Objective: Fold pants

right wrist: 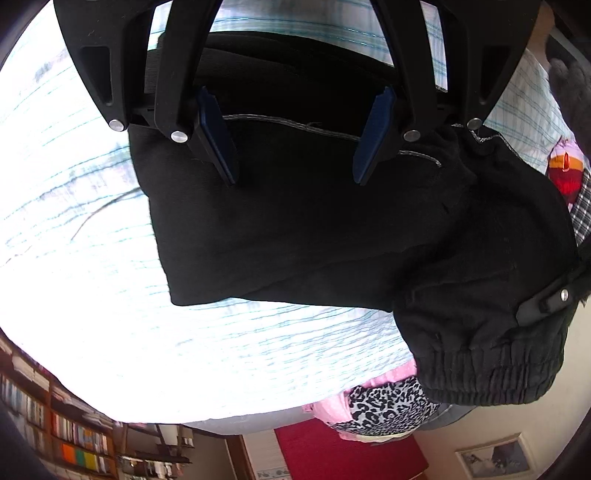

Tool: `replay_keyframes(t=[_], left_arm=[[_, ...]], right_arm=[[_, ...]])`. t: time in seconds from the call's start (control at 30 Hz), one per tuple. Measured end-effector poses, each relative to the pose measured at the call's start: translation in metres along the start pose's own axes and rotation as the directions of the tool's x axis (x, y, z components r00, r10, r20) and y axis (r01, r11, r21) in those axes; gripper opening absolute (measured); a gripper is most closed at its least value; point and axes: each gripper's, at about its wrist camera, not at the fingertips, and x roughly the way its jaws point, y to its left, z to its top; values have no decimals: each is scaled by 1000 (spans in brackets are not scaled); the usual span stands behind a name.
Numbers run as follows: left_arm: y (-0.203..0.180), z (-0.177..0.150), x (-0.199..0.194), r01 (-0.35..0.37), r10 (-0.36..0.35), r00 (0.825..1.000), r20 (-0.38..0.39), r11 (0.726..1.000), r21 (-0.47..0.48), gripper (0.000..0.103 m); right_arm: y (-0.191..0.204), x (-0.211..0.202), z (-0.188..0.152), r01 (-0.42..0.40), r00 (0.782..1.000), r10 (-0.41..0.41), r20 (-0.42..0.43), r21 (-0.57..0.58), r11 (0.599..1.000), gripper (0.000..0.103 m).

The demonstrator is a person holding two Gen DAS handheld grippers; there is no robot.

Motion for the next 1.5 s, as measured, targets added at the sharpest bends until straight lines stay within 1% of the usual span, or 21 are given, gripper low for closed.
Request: replay_keyframes(t=[0.1, 0.2, 0.23, 0.3, 0.37, 0.47, 0.57, 0.6, 0.63, 0.67, 0.7, 0.8, 0.87, 0.9, 0.97, 1.1, 1.17, 1.2, 1.43, 1.47, 1.5], left_arm=[[-39, -18, 27, 36, -30, 997, -65, 995, 96, 24], [-63, -40, 52, 47, -25, 989, -144, 987, 155, 26], [-67, -46, 58, 47, -19, 985, -169, 986, 161, 32], [-69, -56, 63, 49, -15, 980, -196, 985, 166, 38], [-67, -60, 64, 54, -21, 978, -207, 986, 157, 48], [-55, -62, 59, 88, -62, 973, -221, 990, 111, 53], [-48, -65, 50, 126, -102, 971, -217, 987, 101, 57], [-49, -67, 45, 138, -115, 970, -214, 986, 97, 58], [-48, -69, 42, 160, -137, 967, -214, 983, 92, 62], [-48, -70, 38, 199, -179, 961, -211, 977, 81, 74], [-47, -71, 34, 241, -223, 953, -205, 968, 67, 79], [-54, -76, 20, 311, -292, 935, -201, 948, 69, 80], [-55, -78, 17, 315, -296, 933, -205, 946, 71, 80], [-53, -79, 16, 322, -303, 930, -209, 945, 62, 80], [-47, -79, 13, 313, -299, 932, -203, 949, 39, 80], [-21, -77, 5, 272, -272, 946, -175, 962, -29, 80], [-8, -76, -1, 251, -256, 954, -157, 967, -53, 80], [-2, -76, -3, 239, -246, 958, -151, 969, -62, 80], [41, -79, -6, 180, -203, 969, -140, 971, -160, 80], [47, -79, -7, 170, -195, 971, -137, 970, -172, 80], [52, -80, -8, 161, -187, 973, -135, 970, -182, 80]], right_arm=[[-21, -7, 0, -35, 999, 35, 0, 64, 997, 66], [-37, -13, -1, -67, 998, 68, 0, 110, 992, 66], [-42, -15, 0, -77, 997, 78, -1, 127, 989, 65], [-51, -17, 0, -98, 995, 100, -2, 167, 981, 65], [-59, -19, 0, -137, 990, 141, -5, 209, 968, 66], [-68, -21, 1, -181, 982, 188, -1, 259, 949, 65], [-78, -22, 6, -220, 974, 228, 10, 309, 925, 65], [-81, -24, 6, -237, 969, 245, 16, 326, 915, 65], [-85, -25, 7, -255, 964, 264, 22, 348, 902, 65], [-93, -25, 10, -275, 958, 285, 29, 372, 886, 65], [-97, -26, 10, -298, 950, 310, 35, 398, 868, 66], [-106, -25, 13, -378, 915, 401, 55, 471, 797, 66], [-105, -25, 17, -416, 894, 443, 66, 485, 769, 78], [-96, -23, 21, -426, 889, 452, 68, 483, 765, 79], [-89, -22, 24, -419, 891, 452, 44, 463, 781, 82], [-73, -8, 29, -389, 894, 446, -32, 437, 811, 84], [-62, -4, 32, -378, 898, 437, -48, 422, 824, 92], [-57, -2, 34, -376, 900, 434, -50, 417, 828, 93], [-28, 16, 42, -310, 915, 383, -126, 388, 868, 94], [-23, 18, 42, -287, 924, 358, -136, 373, 882, 90], [-20, 21, 43, -262, 933, 329, -146, 354, 898, 83]])
